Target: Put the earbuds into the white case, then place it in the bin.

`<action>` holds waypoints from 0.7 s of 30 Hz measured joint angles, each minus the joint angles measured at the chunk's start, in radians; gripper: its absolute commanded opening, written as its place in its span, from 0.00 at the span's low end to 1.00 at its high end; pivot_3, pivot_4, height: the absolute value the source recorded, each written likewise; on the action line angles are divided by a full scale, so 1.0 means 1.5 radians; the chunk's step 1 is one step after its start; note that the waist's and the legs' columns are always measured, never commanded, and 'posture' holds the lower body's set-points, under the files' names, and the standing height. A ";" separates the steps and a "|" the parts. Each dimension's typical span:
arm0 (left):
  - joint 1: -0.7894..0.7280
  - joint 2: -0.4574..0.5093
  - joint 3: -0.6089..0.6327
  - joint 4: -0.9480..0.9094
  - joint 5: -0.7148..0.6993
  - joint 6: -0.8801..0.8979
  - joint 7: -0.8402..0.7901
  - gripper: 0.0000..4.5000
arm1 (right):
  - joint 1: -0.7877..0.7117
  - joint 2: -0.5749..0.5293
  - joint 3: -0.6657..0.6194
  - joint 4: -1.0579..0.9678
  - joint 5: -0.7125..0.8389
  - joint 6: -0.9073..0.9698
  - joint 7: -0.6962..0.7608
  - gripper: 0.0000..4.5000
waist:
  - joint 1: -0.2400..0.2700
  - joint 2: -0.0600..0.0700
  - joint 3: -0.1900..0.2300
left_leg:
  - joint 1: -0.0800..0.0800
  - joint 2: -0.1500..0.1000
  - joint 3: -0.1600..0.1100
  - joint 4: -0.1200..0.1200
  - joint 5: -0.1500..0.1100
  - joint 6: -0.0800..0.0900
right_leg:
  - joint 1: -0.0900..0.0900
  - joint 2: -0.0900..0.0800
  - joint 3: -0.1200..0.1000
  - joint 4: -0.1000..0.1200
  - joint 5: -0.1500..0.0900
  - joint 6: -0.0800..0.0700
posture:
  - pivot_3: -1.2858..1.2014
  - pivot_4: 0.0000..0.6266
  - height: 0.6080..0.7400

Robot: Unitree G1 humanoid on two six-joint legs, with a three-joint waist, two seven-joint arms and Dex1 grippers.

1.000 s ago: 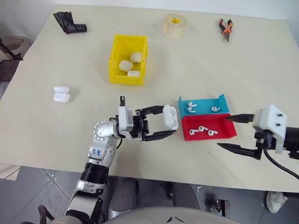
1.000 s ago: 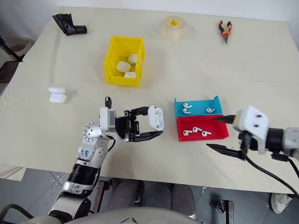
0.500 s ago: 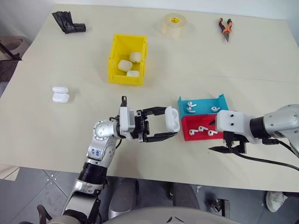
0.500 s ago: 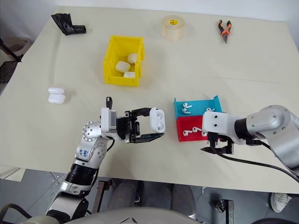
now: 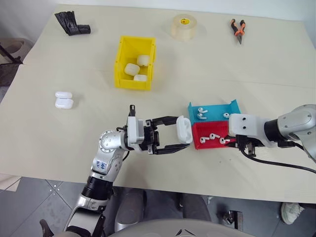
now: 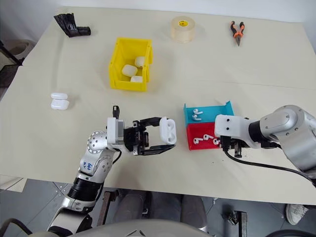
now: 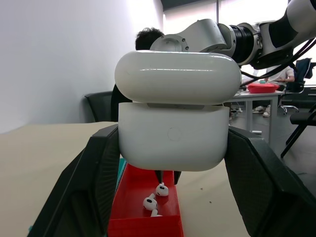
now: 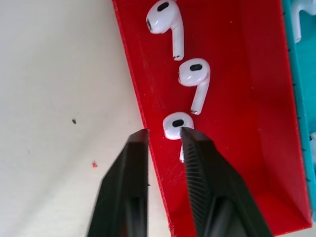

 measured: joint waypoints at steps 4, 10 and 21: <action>0.000 0.000 0.000 0.000 0.000 0.002 0.003 0.62 | -0.008 0.010 0.010 0.019 -0.015 -0.006 0.003 0.25 | 0.000 0.000 0.000 | 0.000 0.000 0.000 0.000 0.000 0.000 | 0.000 0.000 0.000 0.000 0.000 0.000 | 0.52 0.24 1.00; 0.000 0.000 0.000 0.000 -0.001 0.004 0.006 0.62 | -0.022 0.032 0.016 0.031 -0.032 -0.013 0.004 0.25 | -0.001 0.000 0.000 | 0.000 0.000 0.000 0.000 0.000 0.000 | 0.000 0.000 0.000 0.000 0.000 0.000 | 0.52 0.24 1.00; 0.000 0.001 0.000 0.000 -0.001 0.004 0.008 0.62 | -0.035 0.051 0.036 0.047 -0.061 -0.016 0.020 0.25 | -0.001 0.000 0.000 | 0.000 0.000 0.000 0.000 0.000 0.000 | 0.000 0.000 0.000 0.000 0.000 0.000 | 0.52 0.24 1.00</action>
